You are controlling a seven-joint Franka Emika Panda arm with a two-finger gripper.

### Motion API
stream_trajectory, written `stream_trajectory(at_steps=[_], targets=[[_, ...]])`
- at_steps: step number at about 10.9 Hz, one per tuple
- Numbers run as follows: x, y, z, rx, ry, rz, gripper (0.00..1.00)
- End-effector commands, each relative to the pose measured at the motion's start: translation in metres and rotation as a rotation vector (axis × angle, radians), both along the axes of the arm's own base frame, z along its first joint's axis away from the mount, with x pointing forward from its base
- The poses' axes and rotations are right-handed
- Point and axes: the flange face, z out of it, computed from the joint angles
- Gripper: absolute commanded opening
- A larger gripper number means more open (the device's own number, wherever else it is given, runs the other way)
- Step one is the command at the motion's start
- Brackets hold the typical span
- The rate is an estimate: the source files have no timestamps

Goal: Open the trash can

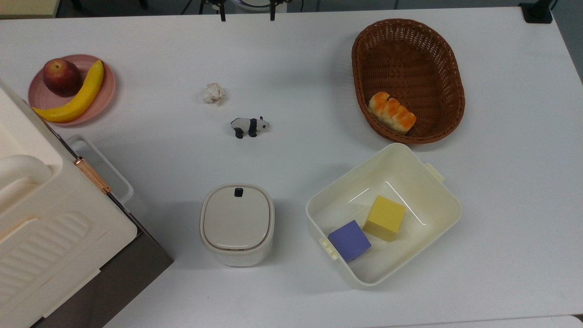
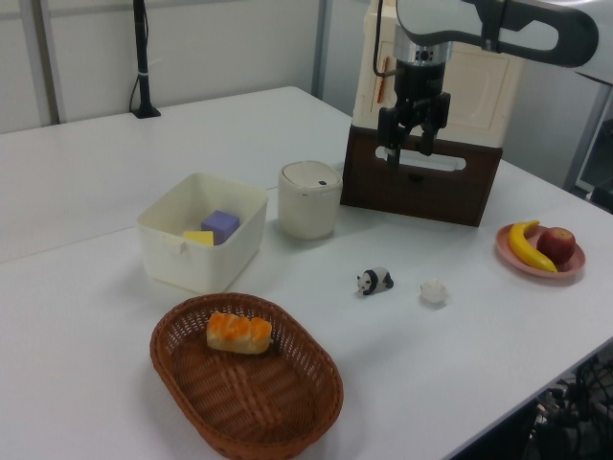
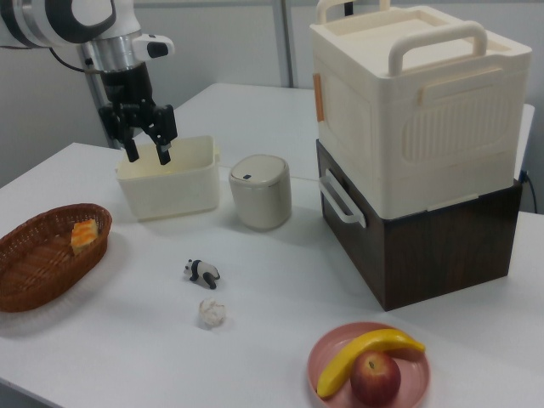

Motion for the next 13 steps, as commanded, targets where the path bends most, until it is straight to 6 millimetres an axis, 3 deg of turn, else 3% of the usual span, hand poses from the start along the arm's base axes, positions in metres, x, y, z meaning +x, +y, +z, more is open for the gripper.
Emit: stream_trajectory(at_steps=[1,5,9,13], targets=[[0.020,0.001,-0.011,-0.006,-0.090,0.015,0.00],[0.077,-0.016,-0.034,0.116,-0.325,-0.047,0.00],[0.133,-0.023,-0.083,0.127,-0.474,-0.059,0.00],[0.157,-0.029,-0.110,0.119,-0.532,-0.050,0.00]])
